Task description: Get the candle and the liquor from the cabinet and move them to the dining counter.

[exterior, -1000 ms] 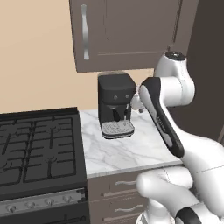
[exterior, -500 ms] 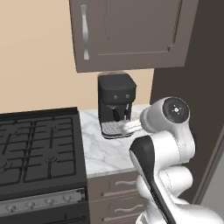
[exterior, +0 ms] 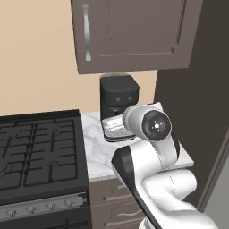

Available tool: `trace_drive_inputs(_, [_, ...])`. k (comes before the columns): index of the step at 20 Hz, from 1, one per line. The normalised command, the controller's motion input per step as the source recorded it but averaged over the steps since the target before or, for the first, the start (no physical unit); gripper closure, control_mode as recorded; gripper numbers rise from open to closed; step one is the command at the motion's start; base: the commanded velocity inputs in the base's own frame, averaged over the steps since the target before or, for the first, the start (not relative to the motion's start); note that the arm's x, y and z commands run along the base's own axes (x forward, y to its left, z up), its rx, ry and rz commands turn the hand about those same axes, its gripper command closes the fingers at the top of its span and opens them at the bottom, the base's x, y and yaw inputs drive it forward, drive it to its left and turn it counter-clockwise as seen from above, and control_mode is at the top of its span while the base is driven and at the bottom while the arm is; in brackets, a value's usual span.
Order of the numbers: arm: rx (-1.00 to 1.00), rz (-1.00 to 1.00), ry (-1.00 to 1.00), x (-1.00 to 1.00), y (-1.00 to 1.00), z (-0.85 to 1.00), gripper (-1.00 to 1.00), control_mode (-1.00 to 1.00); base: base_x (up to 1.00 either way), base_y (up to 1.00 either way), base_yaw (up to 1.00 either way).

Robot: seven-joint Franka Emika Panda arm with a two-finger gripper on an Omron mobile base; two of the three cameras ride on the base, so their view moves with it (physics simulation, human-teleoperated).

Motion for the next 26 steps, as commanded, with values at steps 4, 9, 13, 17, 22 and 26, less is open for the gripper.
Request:
trace_drive_inputs(4, [0.0,0.03,-0.11,0.39,0.42,0.55,-1.0,-1.0,0.0,0.0,0.0])
trace_drive_inputs(9, [0.0,0.07,-0.1,0.46,0.3,0.43,-1.0,-1.0,0.0,0.0,0.0])
trace_drive_inputs(13, [0.0,0.08,-0.1,0.56,0.22,0.35,-1.0,-1.0,0.0,0.0,0.0])
trace_drive_inputs(17, [0.0,0.06,-0.12,0.38,0.18,0.34,-1.0,-1.0,0.0,0.0,0.0])
trace_drive_inputs(22, [0.0,0.03,-0.1,0.12,0.16,0.33,-1.0,-1.0,0.0,0.0,0.0])
trace_drive_inputs(26, [0.0,0.0,-0.08,0.04,0.27,0.32,-1.0,-1.0,0.0,0.0,0.0])
